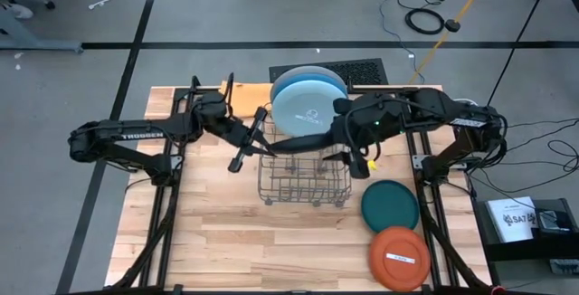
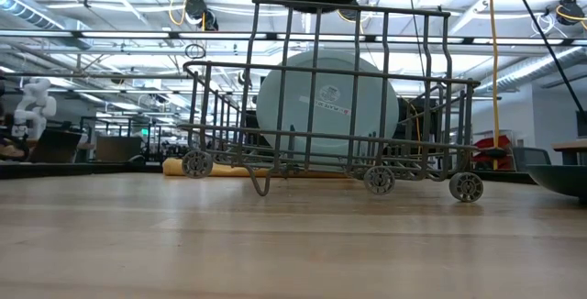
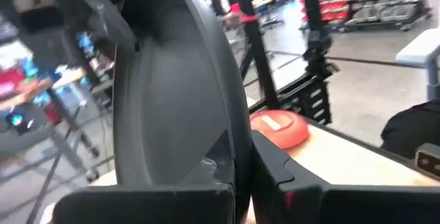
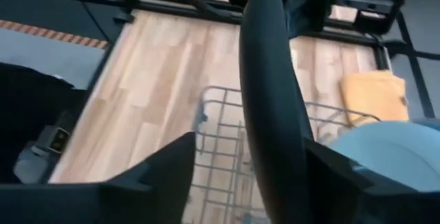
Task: Sort dishes
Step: Put the black plate into the dish rack
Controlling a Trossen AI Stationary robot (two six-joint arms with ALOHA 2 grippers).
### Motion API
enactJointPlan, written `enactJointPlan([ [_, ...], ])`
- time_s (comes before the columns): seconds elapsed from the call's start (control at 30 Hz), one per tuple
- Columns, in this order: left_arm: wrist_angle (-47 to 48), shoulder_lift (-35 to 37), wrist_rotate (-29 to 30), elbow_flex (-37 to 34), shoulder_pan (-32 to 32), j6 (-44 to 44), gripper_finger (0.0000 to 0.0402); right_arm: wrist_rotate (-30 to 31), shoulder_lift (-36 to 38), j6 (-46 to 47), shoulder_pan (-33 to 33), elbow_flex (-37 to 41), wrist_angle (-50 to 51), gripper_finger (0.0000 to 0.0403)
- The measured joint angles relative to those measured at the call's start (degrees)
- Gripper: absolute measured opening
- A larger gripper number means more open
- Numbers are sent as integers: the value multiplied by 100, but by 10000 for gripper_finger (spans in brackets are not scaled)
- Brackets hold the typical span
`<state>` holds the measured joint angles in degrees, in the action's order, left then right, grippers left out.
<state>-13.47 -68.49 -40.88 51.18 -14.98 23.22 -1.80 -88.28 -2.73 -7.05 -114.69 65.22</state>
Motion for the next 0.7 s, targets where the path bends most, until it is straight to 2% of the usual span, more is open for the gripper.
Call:
enactJointPlan([
  [0.07,112,-44,-49,4,-156,-173,12,36,12,29,-9,2,50,238],
  [0.13,110,-164,-351,15,-385,-542,12,122,59,32,-31,10,86,250],
  [0.2,107,-347,-764,28,-571,-760,12,271,94,60,-40,10,166,254],
  [0.3,104,-659,-1071,13,-742,-1026,12,326,155,96,-59,13,295,252],
  [0.33,278,-748,-733,-8,-840,-1308,9,122,216,99,-88,8,208,251],
  [0.43,349,-1127,-523,-36,-1207,-1598,9,66,355,162,-177,-21,265,247],
  [0.57,132,-1556,-1114,70,-1644,-1928,9,381,478,227,-219,-9,221,247],
  [0.7,-586,-1954,-2278,197,-1842,-2466,9,578,669,409,-311,-13,243,247],
])
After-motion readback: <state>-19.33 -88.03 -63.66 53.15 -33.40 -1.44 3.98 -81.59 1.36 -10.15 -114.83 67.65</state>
